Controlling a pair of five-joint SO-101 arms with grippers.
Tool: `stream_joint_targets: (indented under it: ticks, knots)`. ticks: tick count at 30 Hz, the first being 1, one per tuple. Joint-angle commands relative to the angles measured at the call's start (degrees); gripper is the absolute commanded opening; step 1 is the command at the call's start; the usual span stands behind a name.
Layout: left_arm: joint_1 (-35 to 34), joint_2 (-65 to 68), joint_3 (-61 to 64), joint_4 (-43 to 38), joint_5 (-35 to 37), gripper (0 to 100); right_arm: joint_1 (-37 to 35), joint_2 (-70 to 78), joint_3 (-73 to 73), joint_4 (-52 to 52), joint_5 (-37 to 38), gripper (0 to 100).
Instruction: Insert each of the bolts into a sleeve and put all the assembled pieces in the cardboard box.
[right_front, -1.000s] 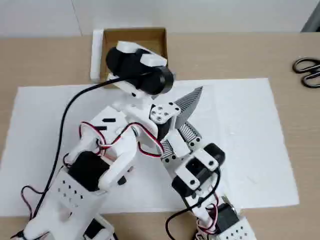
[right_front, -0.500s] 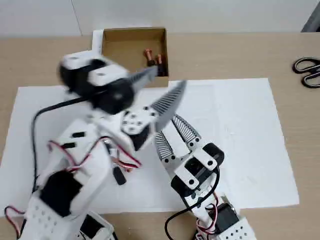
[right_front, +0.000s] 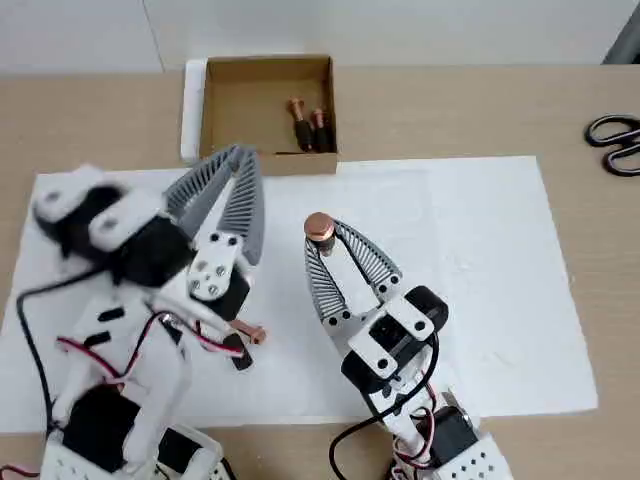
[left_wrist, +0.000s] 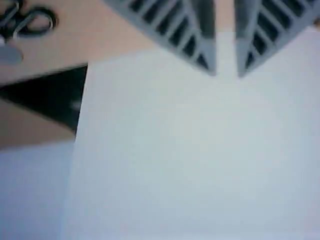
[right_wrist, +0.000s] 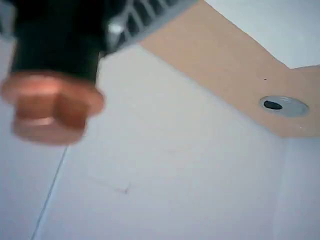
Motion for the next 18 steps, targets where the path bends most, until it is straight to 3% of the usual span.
stream_joint_targets:
  ticks: [1,11,18]
  knots:
    - [-1.3,-4.9,5.3,-5.1,-0.3,1,0.0,-0.7,0.4,0.2,0.3,0.5]
    - [-12.7,-19.9,22.9,-5.1,-0.3,1,0.1,-0.2,0.4,0.3,0.3,0.5]
    - [-21.5,-28.0,37.4,-4.9,-0.2,1,1.5,-0.7,0.4,6.6,0.3,0.5]
